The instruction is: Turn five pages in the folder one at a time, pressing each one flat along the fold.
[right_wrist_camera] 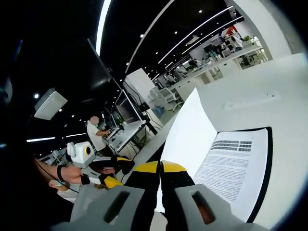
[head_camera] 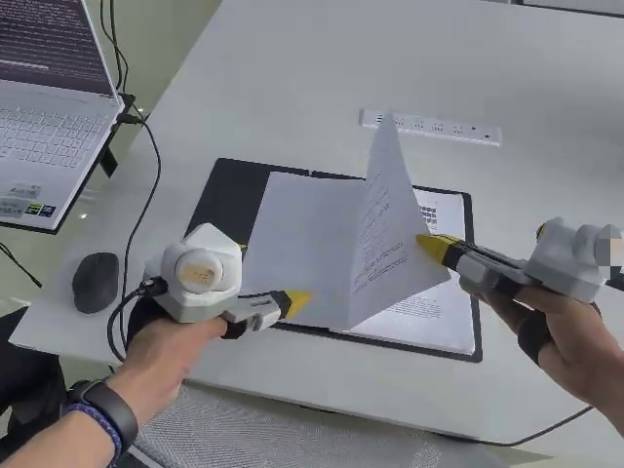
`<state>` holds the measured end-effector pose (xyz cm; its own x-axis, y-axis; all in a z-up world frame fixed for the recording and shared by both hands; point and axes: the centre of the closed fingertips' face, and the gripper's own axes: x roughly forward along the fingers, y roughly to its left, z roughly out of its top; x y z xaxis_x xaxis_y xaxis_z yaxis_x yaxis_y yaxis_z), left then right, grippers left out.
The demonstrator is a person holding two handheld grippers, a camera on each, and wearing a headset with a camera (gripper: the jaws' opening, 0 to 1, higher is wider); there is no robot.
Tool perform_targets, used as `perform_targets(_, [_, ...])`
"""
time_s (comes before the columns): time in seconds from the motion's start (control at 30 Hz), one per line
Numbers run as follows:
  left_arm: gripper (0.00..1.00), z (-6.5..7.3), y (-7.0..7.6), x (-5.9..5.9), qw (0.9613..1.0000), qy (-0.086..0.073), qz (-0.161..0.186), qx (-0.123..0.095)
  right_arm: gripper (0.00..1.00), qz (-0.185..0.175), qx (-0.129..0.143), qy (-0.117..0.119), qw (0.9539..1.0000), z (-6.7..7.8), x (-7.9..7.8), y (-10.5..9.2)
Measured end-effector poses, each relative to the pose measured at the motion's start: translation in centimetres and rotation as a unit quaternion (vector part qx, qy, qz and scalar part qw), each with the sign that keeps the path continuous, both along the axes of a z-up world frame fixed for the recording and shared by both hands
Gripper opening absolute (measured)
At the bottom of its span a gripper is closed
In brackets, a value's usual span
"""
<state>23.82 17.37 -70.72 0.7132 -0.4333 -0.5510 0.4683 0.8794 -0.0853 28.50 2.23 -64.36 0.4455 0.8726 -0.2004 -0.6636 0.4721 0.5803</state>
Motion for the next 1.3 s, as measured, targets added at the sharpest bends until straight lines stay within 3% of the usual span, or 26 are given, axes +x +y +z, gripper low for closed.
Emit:
perform_targets(0.33, [0.67,0.3,3.5,-1.1,0.9995,0.002,0.032,-0.001,0.00,0.035,0.010,-0.001,0.9993,0.5,0.4,4.5])
perform_targets(0.7, [0.67,1.4,5.4,-2.5,0.9984,0.001,0.056,-0.006,0.00,0.077,0.009,0.005,0.9970,-0.3,0.4,9.1])
perform_targets(1.07, [0.67,1.6,7.4,-2.8,0.9974,0.003,0.072,-0.005,0.00,0.105,0.004,0.040,0.9937,-3.5,0.0,15.0])
perform_targets(1.3, [0.67,1.6,8.4,-3.4,0.9966,0.007,0.082,-0.006,0.00,0.123,-0.002,0.066,0.9902,-5.8,-0.4,17.6])
